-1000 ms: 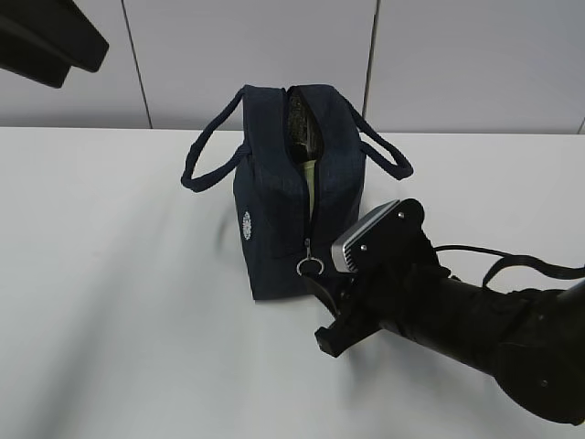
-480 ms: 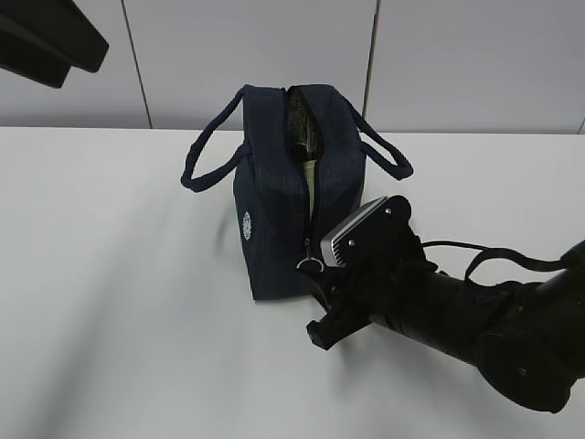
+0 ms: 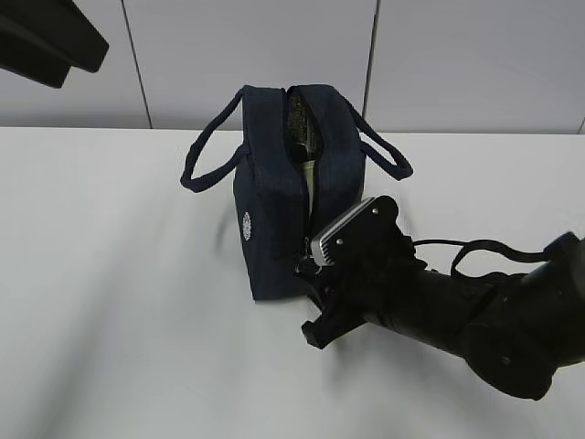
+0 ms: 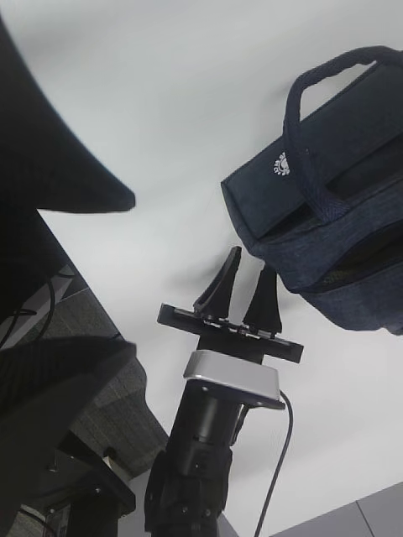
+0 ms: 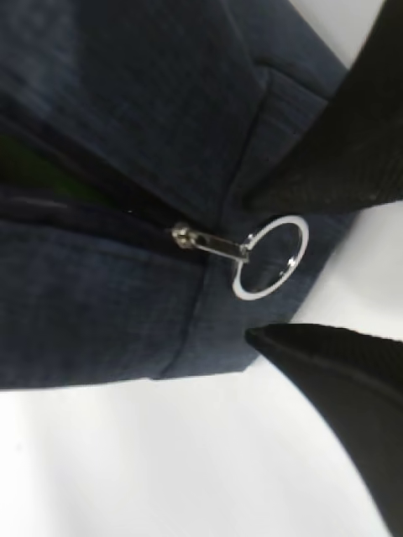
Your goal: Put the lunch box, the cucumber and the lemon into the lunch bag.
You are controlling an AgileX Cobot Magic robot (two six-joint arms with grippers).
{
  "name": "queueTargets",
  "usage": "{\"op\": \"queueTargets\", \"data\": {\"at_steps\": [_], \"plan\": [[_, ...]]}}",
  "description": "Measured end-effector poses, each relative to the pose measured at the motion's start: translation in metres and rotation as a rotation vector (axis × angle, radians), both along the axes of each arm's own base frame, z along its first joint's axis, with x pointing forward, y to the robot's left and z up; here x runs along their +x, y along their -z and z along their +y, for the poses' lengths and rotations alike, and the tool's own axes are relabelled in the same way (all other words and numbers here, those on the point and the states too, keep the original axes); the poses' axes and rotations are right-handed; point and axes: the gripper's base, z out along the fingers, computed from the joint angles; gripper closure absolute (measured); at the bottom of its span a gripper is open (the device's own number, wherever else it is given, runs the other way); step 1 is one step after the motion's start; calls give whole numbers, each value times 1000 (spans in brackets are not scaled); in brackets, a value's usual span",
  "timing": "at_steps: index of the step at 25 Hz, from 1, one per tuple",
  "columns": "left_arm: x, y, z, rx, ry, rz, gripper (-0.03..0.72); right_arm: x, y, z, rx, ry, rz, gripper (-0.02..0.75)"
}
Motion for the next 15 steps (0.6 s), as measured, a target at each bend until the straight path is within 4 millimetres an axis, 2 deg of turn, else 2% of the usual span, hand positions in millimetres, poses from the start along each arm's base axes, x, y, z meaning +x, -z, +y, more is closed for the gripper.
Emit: {"op": "queueTargets", "data": {"at_steps": [7, 15], "plan": [[0, 0, 0, 0, 0, 0, 358, 0, 6, 0, -15, -1, 19, 409], [0, 0, 0, 0, 0, 0, 360, 2, 2, 2, 19, -3, -26, 414]]}}
